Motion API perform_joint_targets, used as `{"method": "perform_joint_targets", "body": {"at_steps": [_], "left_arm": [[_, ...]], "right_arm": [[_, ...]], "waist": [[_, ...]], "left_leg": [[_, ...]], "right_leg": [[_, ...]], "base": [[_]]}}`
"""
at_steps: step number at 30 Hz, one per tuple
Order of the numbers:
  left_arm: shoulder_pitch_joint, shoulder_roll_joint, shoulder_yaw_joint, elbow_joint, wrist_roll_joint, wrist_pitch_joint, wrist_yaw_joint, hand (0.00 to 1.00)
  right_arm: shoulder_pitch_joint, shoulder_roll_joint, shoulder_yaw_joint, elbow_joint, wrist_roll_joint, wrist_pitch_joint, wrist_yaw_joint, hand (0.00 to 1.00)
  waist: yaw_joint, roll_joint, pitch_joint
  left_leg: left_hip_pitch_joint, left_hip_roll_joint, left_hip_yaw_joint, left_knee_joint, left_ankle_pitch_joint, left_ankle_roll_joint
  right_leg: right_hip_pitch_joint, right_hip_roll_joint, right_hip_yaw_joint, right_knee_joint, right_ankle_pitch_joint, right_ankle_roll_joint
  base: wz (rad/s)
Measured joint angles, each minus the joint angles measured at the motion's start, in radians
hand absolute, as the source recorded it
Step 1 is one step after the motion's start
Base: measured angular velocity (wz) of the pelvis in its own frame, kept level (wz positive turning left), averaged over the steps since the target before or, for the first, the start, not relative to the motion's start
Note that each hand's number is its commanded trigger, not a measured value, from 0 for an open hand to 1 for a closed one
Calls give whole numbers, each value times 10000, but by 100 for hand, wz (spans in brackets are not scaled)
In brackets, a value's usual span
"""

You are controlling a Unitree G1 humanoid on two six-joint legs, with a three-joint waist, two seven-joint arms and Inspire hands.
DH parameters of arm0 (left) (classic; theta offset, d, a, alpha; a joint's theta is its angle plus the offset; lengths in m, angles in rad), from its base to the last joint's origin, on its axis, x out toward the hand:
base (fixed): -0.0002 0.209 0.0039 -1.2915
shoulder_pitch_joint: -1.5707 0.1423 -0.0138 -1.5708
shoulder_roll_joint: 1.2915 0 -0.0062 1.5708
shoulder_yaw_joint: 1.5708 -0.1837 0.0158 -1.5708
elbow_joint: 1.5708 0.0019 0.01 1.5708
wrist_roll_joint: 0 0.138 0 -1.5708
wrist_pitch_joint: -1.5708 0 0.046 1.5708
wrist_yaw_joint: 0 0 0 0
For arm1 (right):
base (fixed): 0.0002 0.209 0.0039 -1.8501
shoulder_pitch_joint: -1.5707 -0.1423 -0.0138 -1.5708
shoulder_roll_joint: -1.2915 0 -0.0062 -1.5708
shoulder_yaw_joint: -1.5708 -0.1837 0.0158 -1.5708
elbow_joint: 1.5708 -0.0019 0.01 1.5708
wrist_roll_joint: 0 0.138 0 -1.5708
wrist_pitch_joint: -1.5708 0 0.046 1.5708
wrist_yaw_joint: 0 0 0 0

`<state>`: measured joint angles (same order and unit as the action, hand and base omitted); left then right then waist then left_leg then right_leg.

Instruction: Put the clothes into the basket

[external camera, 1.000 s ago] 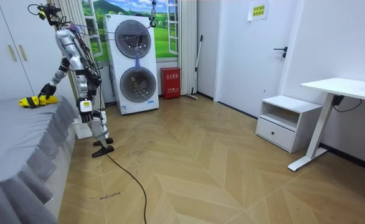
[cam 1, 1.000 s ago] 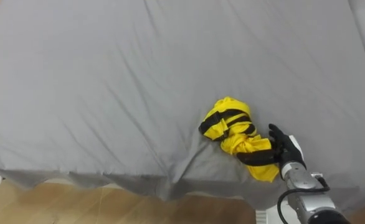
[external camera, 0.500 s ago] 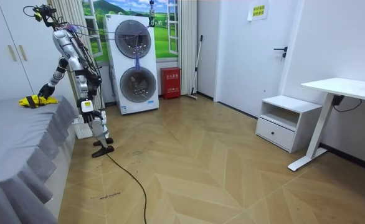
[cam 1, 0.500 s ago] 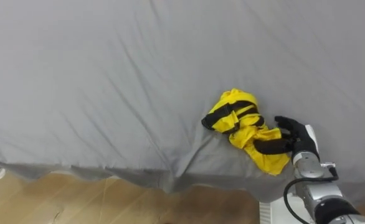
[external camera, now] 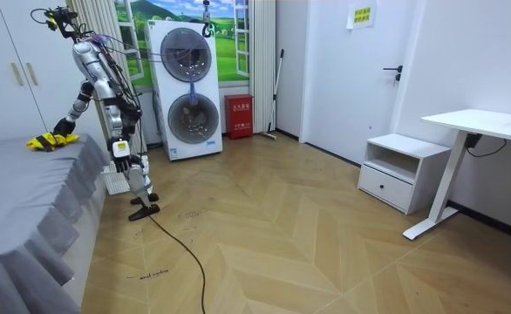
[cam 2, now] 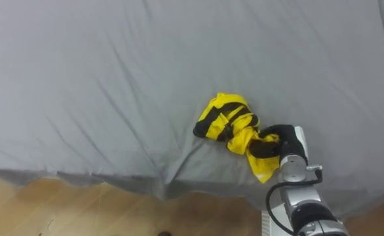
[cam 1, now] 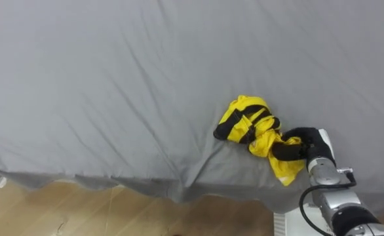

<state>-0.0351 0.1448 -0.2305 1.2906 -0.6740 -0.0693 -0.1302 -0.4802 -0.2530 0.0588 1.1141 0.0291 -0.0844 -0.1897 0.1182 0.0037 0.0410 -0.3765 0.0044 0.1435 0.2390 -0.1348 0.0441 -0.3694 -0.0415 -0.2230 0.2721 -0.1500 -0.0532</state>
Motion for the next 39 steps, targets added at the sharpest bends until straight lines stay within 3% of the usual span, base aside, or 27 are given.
{"method": "perform_joint_targets", "body": {"at_steps": [9, 15, 20, 23, 26, 28, 31, 35, 39], "left_arm": [[-2, 23, -120, -11, -224, -13, -52, 0], [-18, 47, -22, 31, -209, 4, 2, 0], [119, 78, 249, 53, -205, 116, 1, 0], [401, 138, 557, 30, -209, 262, 13, 0], [612, 195, 977, 2, 167, 311, 104, 0], [761, 267, 1323, -60, 591, 431, 194, 0], [982, 259, 1499, -253, 587, 552, 335, 0], [1011, 254, 1501, -449, 825, 705, 654, 0], [878, 228, 1619, -771, 1266, 823, 705, 0]], "right_arm": [[-72, -113, -15, -204, 197, 0, 56, 100], [-84, -269, -60, -302, 1242, -9, 53, 100], [622, -339, -93, -1450, 2009, -5, 56, 100], [1133, -357, -266, -2546, 2485, 14, 40, 100], [1886, -376, -560, -3507, 2811, 148, 16, 100], [2500, -349, -917, -3968, 2861, 295, 132, 100], [3199, -359, -1624, -5095, 3010, 607, 147, 100], [3895, -501, -1949, -6292, 3029, 632, -23, 100], [4568, -473, -2610, -6583, 3124, 665, -202, 100]], "waist": [[-10, 30, -12], [-78, 33, -18], [-173, -10, -46], [-611, -33, -65], [-969, -252, -217], [-1251, -466, -367], [-1697, -516, -419], [-2106, -533, -439], [-2361, -348, -507]], "left_leg": [[-158, 0, 89, -3, 4, 6], [-58, 2, 77, -23, 5, 6], [436, -3, 183, -78, 4, 6], [807, -33, 169, -152, 4, 6], [1357, -36, 256, -297, 3, 5], [1890, -20, 486, -381, 0, 1], [2682, -36, 769, -629, -5, -2], [3340, -1, 1322, -814, -27, -30], [3958, 138, 1597, -973, -304, -139]], "right_leg": [[-185, -1, 74, 26, -4, 4], [-87, -3, 38, 20, -3, 6], [346, -2, 154, -2, -25, 39], [764, 6, 191, -168, -41, 64], [1291, 57, 335, -356, -33, 99], [1819, 86, 453, -560, -17, 112], [2432, 118, 841, -722, -19, 168], [2751, 178, 1306, -704, -34, 179], [3020, 449, 1940, -700, -37, 185]], "base": [[-2], [0], [-4], [-1], [-6], [-16], [-35], [-41], [-44]]}}
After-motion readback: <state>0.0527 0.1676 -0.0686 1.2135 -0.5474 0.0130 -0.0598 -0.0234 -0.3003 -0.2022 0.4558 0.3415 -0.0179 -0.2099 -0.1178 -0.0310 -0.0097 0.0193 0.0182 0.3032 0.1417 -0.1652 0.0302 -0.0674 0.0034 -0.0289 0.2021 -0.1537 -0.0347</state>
